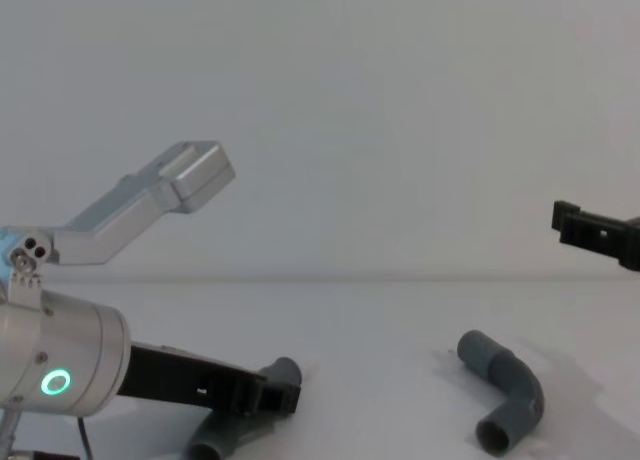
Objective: Use both hands to pick up one end of the pipe from the table, align the ends, and insert them.
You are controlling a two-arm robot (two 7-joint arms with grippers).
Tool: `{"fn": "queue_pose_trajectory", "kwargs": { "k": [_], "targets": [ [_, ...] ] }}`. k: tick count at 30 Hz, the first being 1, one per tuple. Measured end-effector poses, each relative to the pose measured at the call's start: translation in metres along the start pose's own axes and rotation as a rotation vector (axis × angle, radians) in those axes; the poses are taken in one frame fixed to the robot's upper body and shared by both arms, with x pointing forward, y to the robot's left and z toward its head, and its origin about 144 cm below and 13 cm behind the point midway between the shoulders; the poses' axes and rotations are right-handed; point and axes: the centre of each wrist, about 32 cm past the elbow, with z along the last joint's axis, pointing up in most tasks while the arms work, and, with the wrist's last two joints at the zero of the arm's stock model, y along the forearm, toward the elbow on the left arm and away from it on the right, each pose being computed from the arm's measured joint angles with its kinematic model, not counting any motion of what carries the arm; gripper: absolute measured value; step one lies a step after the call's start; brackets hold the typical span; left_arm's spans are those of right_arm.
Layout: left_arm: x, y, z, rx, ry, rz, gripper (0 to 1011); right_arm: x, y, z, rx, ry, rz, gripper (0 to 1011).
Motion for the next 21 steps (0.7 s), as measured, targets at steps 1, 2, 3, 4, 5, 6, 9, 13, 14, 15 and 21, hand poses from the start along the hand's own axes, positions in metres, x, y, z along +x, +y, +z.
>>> {"fn": "queue_pose_trajectory", "kwargs": {
  "k": [1,2,3,4,5,6,9,13,14,15,21],
  "targets": [
    [0.0,0.0,0.0,0.0,0.0,0.0,426,0.0,0.0,0.0,-0.007,0.0,0.001,1000],
    [0.0,0.0,0.0,0.0,0.0,0.0,414,-0.001,-0.001,0.001,-0.012,0.0,0.002,1000],
    [0.0,0.0,0.0,0.0,0.0,0.0,410,-0.002,-0.001,0.001,-0.019,0.0,0.003,1000],
    [0.0,0.0,0.0,0.0,0.0,0.0,406,-0.003,-0.001,0.002,-0.032,-0.001,0.005,1000],
    [0.0,0.0,0.0,0.0,0.0,0.0,393,-0.003,-0.002,0.002,-0.043,-0.002,0.006,1000],
    [0.0,0.0,0.0,0.0,0.0,0.0,391,-0.004,-0.002,0.003,-0.059,-0.003,0.009,1000],
    [0.0,0.0,0.0,0.0,0.0,0.0,376,-0.005,-0.003,0.005,-0.088,-0.006,0.015,1000],
    [0.0,0.0,0.0,0.0,0.0,0.0,361,-0.007,-0.005,0.009,-0.149,-0.013,0.027,1000],
    [0.0,0.0,0.0,0.0,0.0,0.0,357,-0.008,-0.005,0.01,-0.159,-0.014,0.029,1000],
    [0.0,0.0,0.0,0.0,0.0,0.0,357,-0.008,-0.005,0.01,-0.17,-0.014,0.032,1000],
    [0.0,0.0,0.0,0.0,0.0,0.0,357,-0.01,-0.004,0.017,-0.245,-0.018,0.051,1000]
  ]
}}
